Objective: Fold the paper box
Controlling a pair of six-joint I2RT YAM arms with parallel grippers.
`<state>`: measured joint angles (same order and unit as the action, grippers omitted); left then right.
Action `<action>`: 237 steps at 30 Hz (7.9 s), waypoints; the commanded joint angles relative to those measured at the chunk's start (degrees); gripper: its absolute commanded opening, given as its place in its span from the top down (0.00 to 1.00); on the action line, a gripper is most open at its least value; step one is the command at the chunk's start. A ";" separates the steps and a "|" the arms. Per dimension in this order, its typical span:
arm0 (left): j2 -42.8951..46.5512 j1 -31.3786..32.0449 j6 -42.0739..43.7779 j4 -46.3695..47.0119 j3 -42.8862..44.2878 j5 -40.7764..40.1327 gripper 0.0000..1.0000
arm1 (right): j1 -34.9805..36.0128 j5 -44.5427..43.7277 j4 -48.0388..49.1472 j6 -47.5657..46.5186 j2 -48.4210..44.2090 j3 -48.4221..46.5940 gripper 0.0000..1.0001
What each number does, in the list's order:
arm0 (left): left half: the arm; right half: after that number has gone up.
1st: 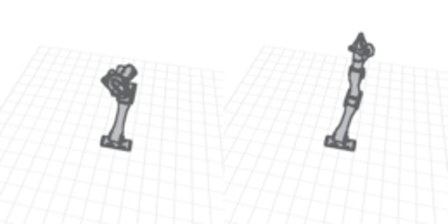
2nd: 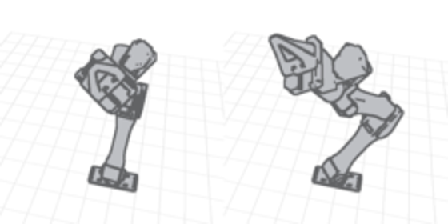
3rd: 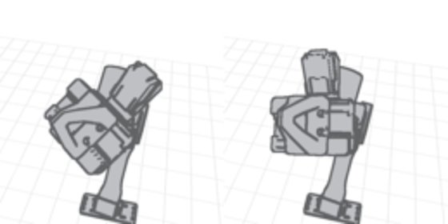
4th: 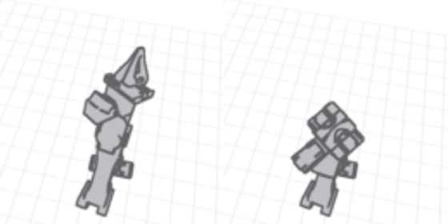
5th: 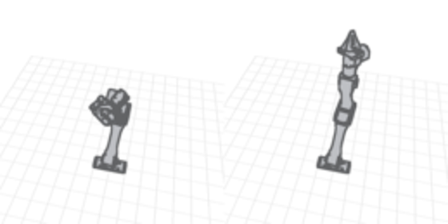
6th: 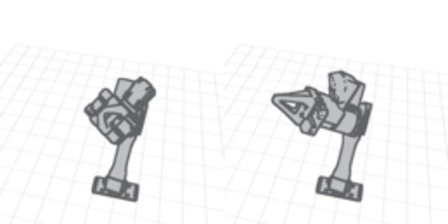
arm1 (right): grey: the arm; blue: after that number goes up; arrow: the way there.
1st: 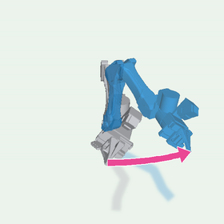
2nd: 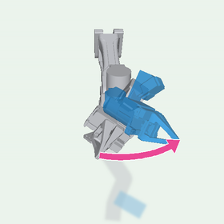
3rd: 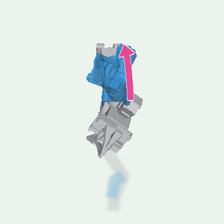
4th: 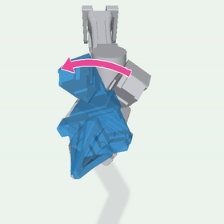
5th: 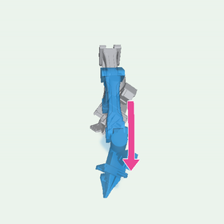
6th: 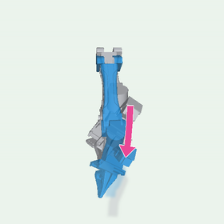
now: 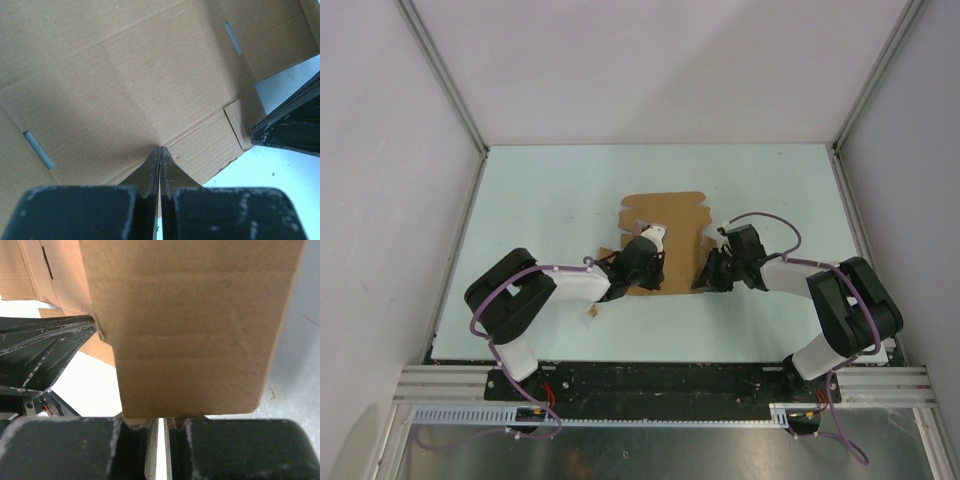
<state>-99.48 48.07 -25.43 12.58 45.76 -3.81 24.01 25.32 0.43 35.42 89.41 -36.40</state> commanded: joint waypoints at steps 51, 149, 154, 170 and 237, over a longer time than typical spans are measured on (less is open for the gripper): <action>16.78 -23.64 -3.48 -8.36 -4.27 -4.97 0.52 | 6.83 -13.01 -6.22 -13.44 13.42 -27.93 0.59; 12.73 -25.49 -8.50 3.15 -14.73 7.94 1.00 | 26.00 -46.59 -57.29 -5.01 55.08 -99.12 0.38; 12.82 -25.49 -8.58 3.24 -14.73 8.03 1.00 | 26.09 -47.82 -58.69 -5.36 55.79 -99.65 0.43; 13.61 -25.57 -9.11 3.24 -15.08 6.63 1.00 | 25.65 -49.58 -56.59 -5.71 49.38 -92.28 0.72; 14.58 -26.45 -9.29 3.24 -16.05 6.54 1.00 | 24.86 -46.59 -42.17 -2.55 41.64 -78.73 0.37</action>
<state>-85.49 22.50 -34.72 16.67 30.68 4.82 49.10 -18.83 -40.40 32.40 129.69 -112.51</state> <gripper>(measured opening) 0.011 0.628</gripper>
